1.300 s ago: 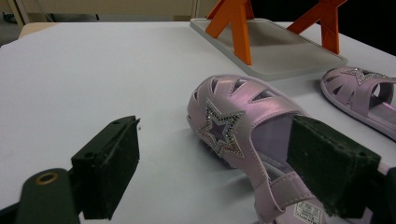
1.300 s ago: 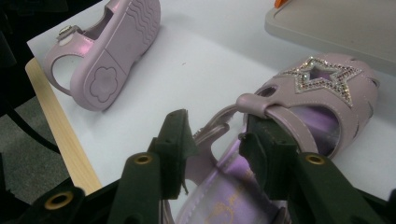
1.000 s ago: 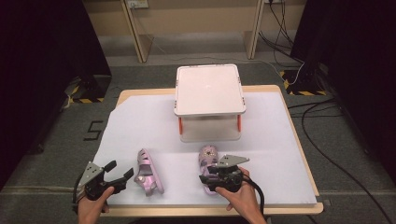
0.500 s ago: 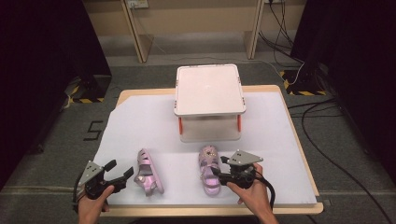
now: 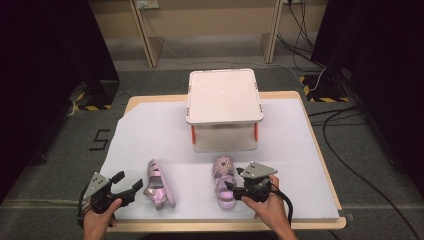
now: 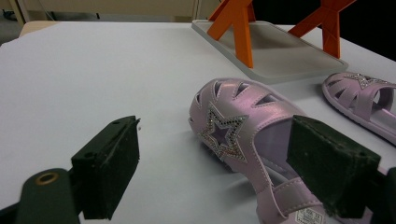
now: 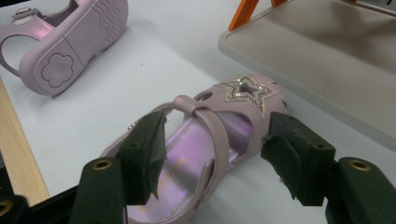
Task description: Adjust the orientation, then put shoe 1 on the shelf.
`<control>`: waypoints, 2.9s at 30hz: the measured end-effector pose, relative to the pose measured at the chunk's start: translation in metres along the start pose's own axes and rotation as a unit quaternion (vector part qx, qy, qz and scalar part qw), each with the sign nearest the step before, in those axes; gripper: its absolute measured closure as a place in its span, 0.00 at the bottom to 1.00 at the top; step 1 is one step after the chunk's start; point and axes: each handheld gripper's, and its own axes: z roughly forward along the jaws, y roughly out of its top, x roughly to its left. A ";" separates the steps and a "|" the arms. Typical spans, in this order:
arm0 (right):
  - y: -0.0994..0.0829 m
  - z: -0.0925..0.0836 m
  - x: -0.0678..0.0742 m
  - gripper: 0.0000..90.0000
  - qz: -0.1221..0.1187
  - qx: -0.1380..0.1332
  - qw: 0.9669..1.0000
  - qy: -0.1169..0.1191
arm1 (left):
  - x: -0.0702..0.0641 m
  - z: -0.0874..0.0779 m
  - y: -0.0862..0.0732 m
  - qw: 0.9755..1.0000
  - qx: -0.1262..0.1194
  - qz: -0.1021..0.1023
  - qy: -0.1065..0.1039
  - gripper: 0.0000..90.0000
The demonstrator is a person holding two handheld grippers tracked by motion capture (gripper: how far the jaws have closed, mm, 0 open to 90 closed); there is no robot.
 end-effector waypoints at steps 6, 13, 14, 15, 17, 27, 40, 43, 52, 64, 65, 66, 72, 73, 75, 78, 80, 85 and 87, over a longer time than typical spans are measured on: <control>-0.003 0.001 -0.001 0.42 0.002 0.004 1.000 -0.004 | -0.002 0.003 0.001 1.000 0.003 0.004 -0.005 0.18; -0.003 0.003 0.002 0.42 -0.008 0.005 1.000 -0.012 | -0.002 0.000 0.000 1.000 0.001 0.004 -0.005 0.18; -0.003 0.003 0.003 0.42 -0.009 0.008 1.000 -0.011 | -0.002 0.000 0.000 1.000 0.001 0.004 -0.005 0.18; -0.003 0.003 0.004 0.42 -0.011 0.009 1.000 -0.011 | -0.001 0.000 0.000 1.000 0.003 0.005 -0.004 0.18; -0.002 0.004 0.005 0.41 -0.023 0.010 1.000 -0.012 | -0.001 0.001 0.000 1.000 0.002 0.003 -0.003 0.18; -0.005 0.011 0.005 0.46 -0.047 0.039 0.997 -0.037 | -0.003 0.002 0.000 1.000 0.004 0.009 -0.007 0.18; 0.000 0.028 0.005 0.68 -0.086 0.036 0.994 -0.060 | -0.002 0.001 -0.001 1.000 0.006 0.009 -0.004 0.18; 0.003 0.029 0.011 0.83 -0.117 0.030 0.991 -0.061 | -0.003 0.001 -0.001 1.000 0.006 0.012 -0.005 0.18; 0.012 0.017 0.013 0.89 -0.113 -0.007 0.991 -0.069 | -0.001 0.000 -0.001 1.000 0.006 0.009 -0.003 0.18; 0.032 -0.006 0.015 0.89 -0.087 -0.030 0.995 -0.040 | -0.001 -0.002 -0.002 1.000 0.004 0.007 0.001 0.18; 0.033 -0.007 0.014 0.89 -0.084 -0.032 0.995 -0.040 | 0.000 -0.002 -0.002 1.000 0.003 0.007 0.001 0.18; 0.035 -0.008 0.014 0.89 -0.082 -0.036 0.995 -0.036 | 0.000 -0.002 -0.002 1.000 0.003 0.008 0.001 0.18; 0.049 -0.017 0.013 0.89 -0.081 -0.046 0.995 -0.031 | 0.000 -0.002 -0.002 1.000 0.004 0.007 0.001 0.18; 0.052 -0.019 0.013 0.89 -0.083 -0.049 0.995 -0.031 | 0.000 -0.002 -0.002 1.000 0.004 0.007 0.001 0.18; 0.058 -0.021 0.013 0.89 -0.083 -0.055 0.995 -0.031 | 0.000 -0.002 -0.002 1.000 0.003 0.006 0.002 0.18; 0.064 -0.024 0.012 0.89 -0.087 -0.060 0.994 -0.031 | 0.000 -0.002 -0.002 1.000 0.003 0.007 0.001 0.18; 0.072 -0.028 0.011 0.89 -0.082 -0.064 0.994 -0.029 | 0.000 -0.002 -0.002 1.000 0.003 0.006 0.002 0.18; 0.084 -0.035 0.011 0.89 -0.084 -0.071 0.994 -0.024 | 0.000 -0.002 -0.002 1.000 0.004 0.005 0.002 0.18; 0.087 -0.037 0.011 0.89 -0.082 -0.071 0.994 -0.021 | 0.000 -0.001 -0.002 1.000 0.004 0.006 0.002 0.18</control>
